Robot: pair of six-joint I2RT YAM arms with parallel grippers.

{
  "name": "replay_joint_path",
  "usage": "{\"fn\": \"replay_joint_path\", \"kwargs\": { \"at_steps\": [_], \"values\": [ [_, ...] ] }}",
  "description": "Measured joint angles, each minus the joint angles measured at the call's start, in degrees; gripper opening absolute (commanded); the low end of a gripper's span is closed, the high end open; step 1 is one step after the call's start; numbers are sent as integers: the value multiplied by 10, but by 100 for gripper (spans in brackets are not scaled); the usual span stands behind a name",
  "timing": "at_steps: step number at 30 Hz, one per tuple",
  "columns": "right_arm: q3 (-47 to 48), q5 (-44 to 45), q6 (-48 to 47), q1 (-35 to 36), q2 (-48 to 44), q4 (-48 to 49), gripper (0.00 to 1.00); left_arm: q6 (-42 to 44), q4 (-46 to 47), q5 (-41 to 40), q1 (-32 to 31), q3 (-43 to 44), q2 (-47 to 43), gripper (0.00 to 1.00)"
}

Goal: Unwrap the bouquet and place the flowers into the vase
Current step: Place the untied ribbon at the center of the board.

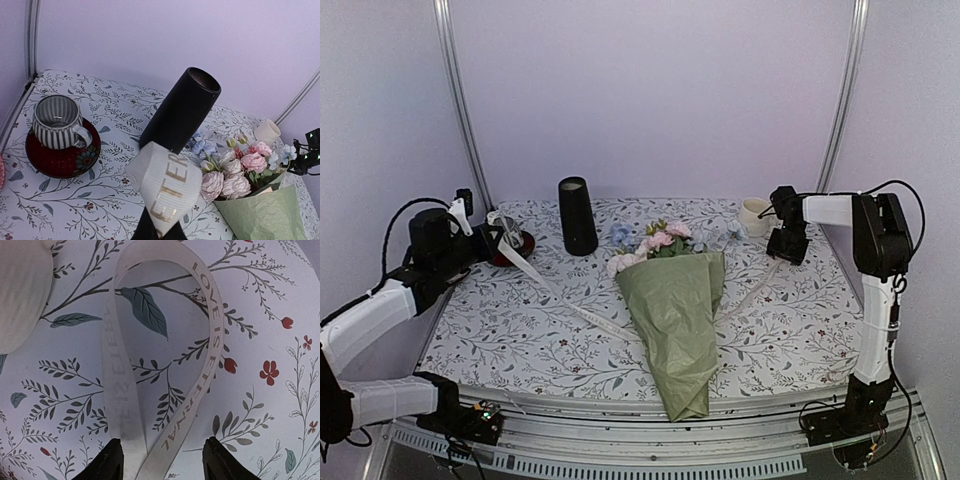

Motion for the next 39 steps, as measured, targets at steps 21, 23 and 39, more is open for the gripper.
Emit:
{"fn": "replay_joint_path", "kwargs": {
  "at_steps": [21,23,39],
  "values": [
    [19,27,13,0,23,-14,2,-37,-33,-92,65,-12,-13,0],
    [13,21,11,0,19,-10,2,-52,-39,-112,77,-16,-18,0],
    [8,7,8,-19,5,-12,2,-118,-33,-126,111,-40,5,0]
  ]
}}
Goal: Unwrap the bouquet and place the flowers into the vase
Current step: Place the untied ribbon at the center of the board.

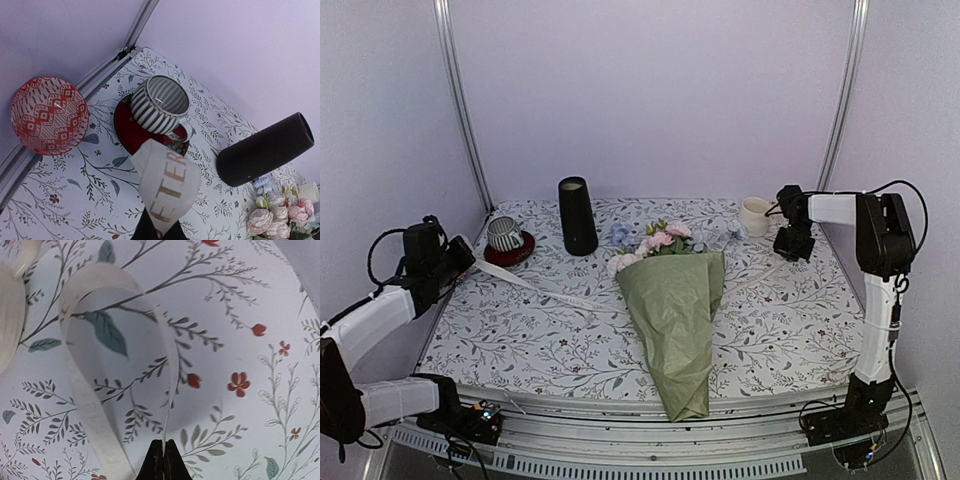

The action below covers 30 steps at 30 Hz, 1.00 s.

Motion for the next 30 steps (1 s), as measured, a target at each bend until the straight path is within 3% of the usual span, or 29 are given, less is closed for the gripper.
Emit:
{"fn": "replay_joint_path", "kwargs": {
  "at_steps": [7,16,19,23,28,30],
  "values": [
    [-65,1,6,-43,-74,8,2,-7,19,44,0,-28,7,0],
    [-163,40,45,-44,-155,12,6,-47,42,48,0,-106,2,3],
    [-175,68,69,-44,-169,7,12,-63,40,28,0,-121,-11,16],
    [-196,85,93,-45,-193,12,32,-83,33,-8,0,-132,-41,26],
    [-256,79,87,-45,-248,45,46,-101,12,-58,1,-140,-102,91],
    [-273,79,80,-45,-269,57,50,-110,2,-81,1,-141,-133,98]
  ]
}}
